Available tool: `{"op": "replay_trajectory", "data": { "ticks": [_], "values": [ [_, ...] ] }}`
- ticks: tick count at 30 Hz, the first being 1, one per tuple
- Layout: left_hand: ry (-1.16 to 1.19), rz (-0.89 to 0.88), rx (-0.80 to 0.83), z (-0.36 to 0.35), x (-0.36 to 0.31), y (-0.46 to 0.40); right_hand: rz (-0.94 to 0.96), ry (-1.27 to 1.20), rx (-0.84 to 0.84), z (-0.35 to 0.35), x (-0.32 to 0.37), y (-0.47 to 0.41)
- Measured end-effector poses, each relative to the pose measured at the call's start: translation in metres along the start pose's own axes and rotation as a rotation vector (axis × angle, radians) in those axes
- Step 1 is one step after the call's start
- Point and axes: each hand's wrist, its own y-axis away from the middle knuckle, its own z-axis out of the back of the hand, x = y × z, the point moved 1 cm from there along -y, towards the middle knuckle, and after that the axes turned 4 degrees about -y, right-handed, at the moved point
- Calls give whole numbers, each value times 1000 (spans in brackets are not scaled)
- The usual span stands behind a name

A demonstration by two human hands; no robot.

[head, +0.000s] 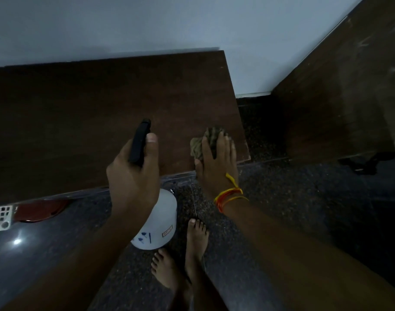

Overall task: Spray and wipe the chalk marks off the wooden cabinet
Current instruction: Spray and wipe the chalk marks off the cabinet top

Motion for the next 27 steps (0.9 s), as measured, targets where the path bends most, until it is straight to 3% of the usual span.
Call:
{"op": "replay_trajectory", "data": {
  "ticks": [5,9,11,20,27],
  "values": [
    [41,-10,25,7,-2,11,36,53,13,0,-14,1],
    [45,-5,22,15,5,16,-222,-62,-64,9,-54,5],
    [43,-7,20,17,9,19,-266,-126,-57,11,-65,6],
    [47,57,9,12,23,45,-192,-170,1,24,-70,-46],
    [43,91,-52,8,19,62,-171,-101,22,22,-69,-1]
  ]
}}
